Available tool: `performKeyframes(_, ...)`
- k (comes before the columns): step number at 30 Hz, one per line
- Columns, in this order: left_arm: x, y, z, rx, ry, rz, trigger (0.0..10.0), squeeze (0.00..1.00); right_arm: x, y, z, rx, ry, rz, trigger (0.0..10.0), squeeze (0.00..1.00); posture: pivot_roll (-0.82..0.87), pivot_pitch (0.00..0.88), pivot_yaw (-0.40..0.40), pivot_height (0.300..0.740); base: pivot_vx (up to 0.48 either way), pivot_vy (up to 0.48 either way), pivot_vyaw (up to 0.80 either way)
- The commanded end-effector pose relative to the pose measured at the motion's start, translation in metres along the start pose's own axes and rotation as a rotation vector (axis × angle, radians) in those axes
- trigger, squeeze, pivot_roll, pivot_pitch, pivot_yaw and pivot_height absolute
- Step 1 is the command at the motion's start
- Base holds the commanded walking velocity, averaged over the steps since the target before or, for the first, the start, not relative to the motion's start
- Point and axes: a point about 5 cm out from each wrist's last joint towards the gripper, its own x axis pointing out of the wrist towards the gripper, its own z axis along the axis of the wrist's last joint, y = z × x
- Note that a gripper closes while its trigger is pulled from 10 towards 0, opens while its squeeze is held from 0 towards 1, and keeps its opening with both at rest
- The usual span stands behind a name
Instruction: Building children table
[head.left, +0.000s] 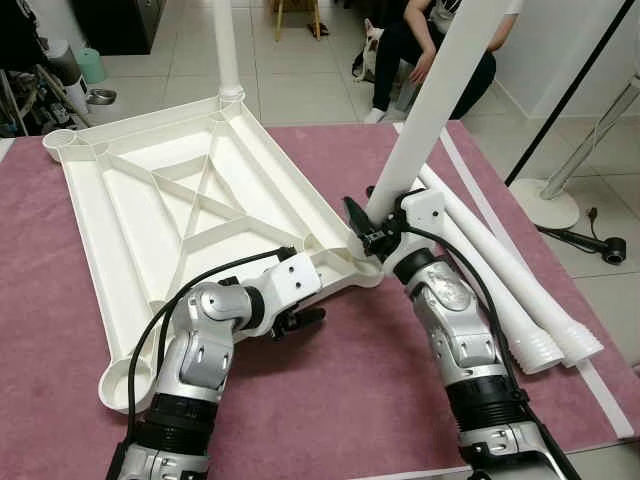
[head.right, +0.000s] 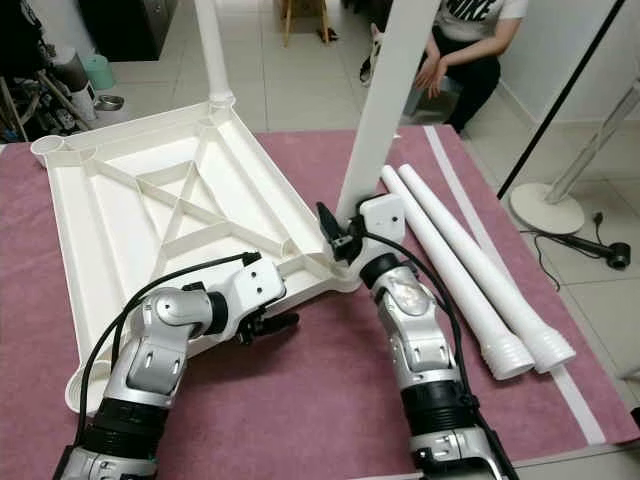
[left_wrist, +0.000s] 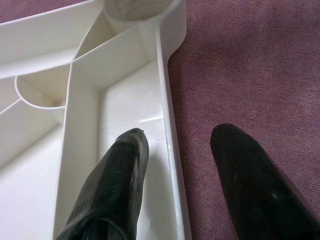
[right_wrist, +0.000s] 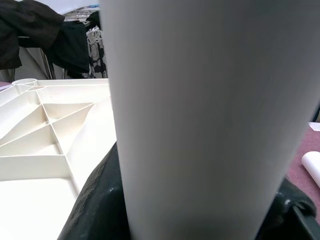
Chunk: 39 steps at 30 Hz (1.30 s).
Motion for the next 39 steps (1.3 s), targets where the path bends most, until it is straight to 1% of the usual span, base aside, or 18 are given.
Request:
performKeyframes(1, 0.0007, 0.0125, -0.0028, -0.041, 0.001, 0.353, 10.0, 0.00, -0.0001, -0.0011, -0.0013, 0.008, 0.001, -0.006, 10.0, 0.00, 0.00, 0.000, 0.104, 0.740, 0.000, 0.000, 0.00)
performKeyframes(39, 0.0007, 0.0125, -0.0028, -0.041, 0.001, 0.353, 10.0, 0.00, -0.0001, -0.0011, -0.0013, 0.008, 0.001, -0.006, 10.0, 0.00, 0.00, 0.000, 0.104, 0.740, 0.000, 0.000, 0.00)
